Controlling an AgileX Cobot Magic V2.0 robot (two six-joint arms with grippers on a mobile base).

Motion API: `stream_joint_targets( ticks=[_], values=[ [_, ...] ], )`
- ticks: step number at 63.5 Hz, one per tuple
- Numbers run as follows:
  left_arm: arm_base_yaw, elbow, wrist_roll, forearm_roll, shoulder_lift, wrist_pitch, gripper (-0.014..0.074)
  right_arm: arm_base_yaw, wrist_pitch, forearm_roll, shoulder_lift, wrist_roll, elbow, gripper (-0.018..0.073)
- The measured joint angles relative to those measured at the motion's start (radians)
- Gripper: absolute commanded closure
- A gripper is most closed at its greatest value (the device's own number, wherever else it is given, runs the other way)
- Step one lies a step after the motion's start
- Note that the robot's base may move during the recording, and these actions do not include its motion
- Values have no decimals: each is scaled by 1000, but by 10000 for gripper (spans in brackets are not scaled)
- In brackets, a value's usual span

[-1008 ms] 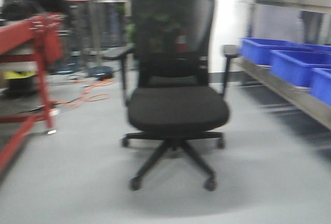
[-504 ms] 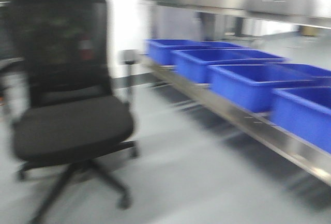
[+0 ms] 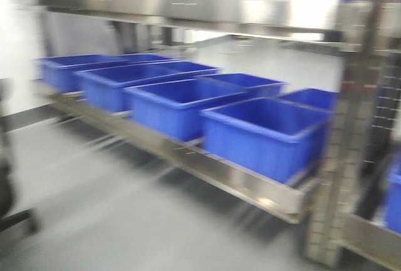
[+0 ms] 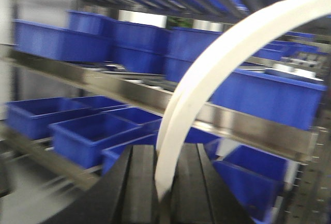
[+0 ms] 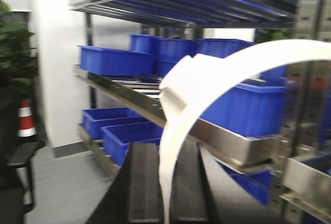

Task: Grab PVC pipe and place in blue bin
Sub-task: 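Drive the base past the chair to the shelf of blue bins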

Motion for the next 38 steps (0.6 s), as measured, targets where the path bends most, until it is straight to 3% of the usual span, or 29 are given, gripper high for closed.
stream_joint_targets(
  ticks=[38],
  values=[
    [0,0,0,0,0,0,707,0,0,0,0,0,0,715]
  ],
)
